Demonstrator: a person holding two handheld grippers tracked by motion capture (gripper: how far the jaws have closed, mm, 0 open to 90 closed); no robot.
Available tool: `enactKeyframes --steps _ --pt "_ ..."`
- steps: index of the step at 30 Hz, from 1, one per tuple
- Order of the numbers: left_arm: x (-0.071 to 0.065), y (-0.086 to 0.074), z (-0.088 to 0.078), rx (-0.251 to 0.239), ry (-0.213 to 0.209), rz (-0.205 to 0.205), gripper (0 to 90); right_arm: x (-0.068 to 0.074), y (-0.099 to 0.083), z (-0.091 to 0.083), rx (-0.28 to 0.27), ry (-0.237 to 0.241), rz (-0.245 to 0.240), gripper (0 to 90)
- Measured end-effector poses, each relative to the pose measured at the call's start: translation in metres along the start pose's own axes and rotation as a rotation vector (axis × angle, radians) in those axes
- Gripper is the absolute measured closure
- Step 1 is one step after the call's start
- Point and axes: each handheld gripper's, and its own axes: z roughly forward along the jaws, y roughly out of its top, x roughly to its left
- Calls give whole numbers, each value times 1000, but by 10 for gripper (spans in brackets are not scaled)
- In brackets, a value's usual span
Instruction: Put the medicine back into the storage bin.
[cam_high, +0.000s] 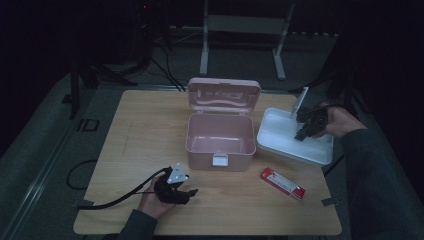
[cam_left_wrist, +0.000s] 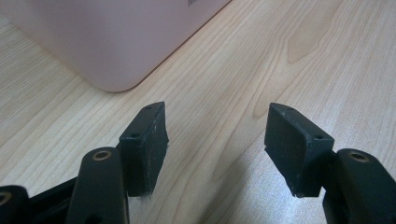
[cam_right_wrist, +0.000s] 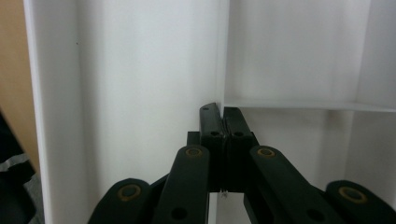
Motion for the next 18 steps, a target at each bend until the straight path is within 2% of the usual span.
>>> enactKeyframes --steps 3,5,7,12,15,18 --pt "0 0 0 1 0 2 388 -5 -8 5 3 -15 33 895" --pt "0 0 1 0 -2 2 388 -13 -14 21 3 -18 88 895" --pt "0 -1 1 0 -5 2 388 -18 -14 34 10 -9 117 895" --pt "0 -1 2 4 -10 1 388 -25 -4 75 43 10 177 895" --pt "0 -1 2 4 -10 2 388 -29 2 93 69 -1 193 895" --pt "0 -1 2 4 -10 2 388 -31 5 109 60 3 209 895"
